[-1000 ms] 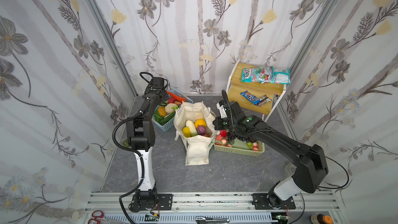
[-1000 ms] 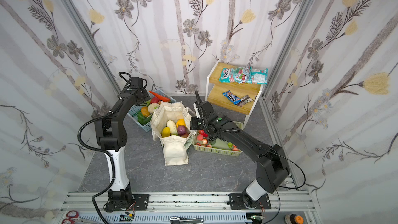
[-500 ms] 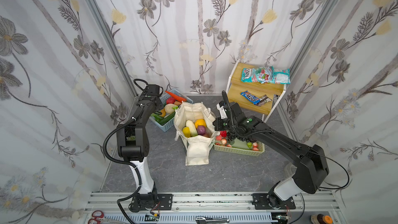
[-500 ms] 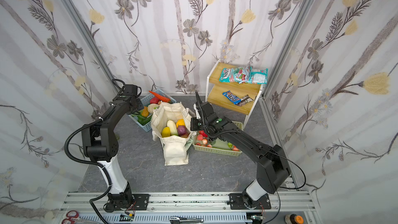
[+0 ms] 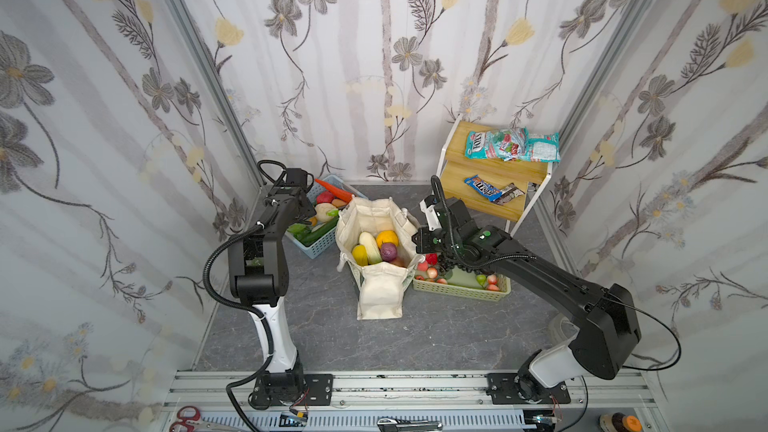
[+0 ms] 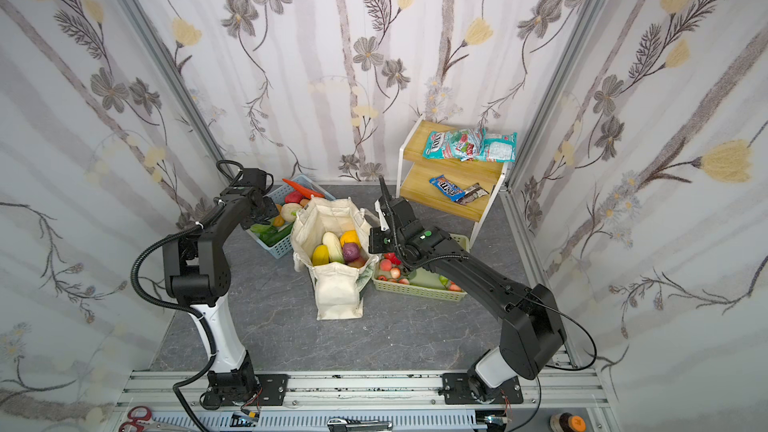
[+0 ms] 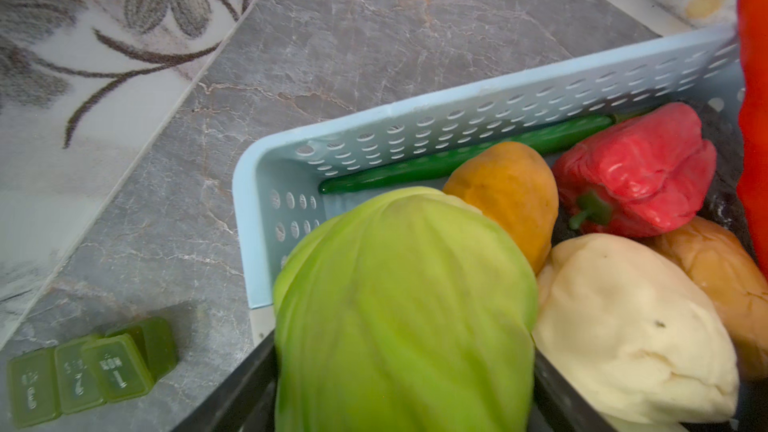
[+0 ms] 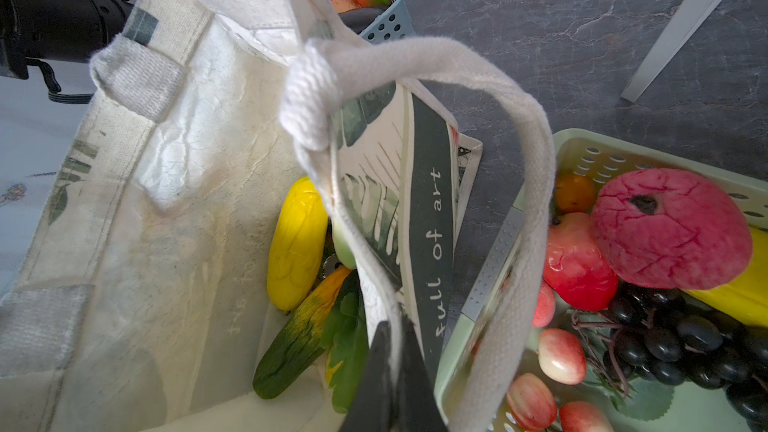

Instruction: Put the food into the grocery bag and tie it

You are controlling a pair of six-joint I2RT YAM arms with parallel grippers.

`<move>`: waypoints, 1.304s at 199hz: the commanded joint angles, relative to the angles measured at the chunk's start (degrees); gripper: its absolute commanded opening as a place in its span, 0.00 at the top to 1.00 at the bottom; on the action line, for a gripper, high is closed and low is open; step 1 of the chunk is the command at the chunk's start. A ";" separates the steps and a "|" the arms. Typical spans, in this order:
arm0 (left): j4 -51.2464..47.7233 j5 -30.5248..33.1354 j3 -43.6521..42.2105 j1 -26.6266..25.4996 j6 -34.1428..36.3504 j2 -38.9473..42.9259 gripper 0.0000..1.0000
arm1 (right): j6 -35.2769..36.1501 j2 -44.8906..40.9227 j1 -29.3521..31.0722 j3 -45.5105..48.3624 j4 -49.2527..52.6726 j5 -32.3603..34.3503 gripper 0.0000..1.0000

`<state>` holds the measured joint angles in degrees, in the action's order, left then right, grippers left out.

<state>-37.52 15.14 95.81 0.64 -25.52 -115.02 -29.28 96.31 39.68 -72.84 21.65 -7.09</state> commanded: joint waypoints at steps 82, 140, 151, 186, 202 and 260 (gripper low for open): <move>-3.01 -6.19 5.53 0.28 -3.22 3.38 0.11 | 0.40 0.40 0.03 0.37 -0.90 -0.53 0.98; -3.81 -4.77 6.06 0.37 -3.43 0.22 0.11 | -0.02 -0.66 -0.10 1.29 -0.82 0.15 0.98; -4.17 -4.68 5.78 0.33 -3.57 -0.49 0.11 | -0.16 -0.69 -0.08 1.38 -0.82 0.16 0.98; -2.50 -5.12 2.85 0.37 -2.95 0.32 0.00 | -0.19 -0.77 -0.08 1.47 -0.73 0.27 0.98; -1.94 -4.22 2.43 0.41 -3.16 1.89 0.00 | -0.23 -0.66 -0.11 1.32 -0.64 0.31 0.98; -2.05 -7.89 4.73 -0.16 -3.32 5.30 0.02 | -0.63 0.08 0.01 1.56 -1.59 -0.44 0.98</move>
<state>-40.86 10.11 100.60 1.04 -28.53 -111.63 -29.52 95.83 39.64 -71.44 20.71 -6.92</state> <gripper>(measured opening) 0.996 0.048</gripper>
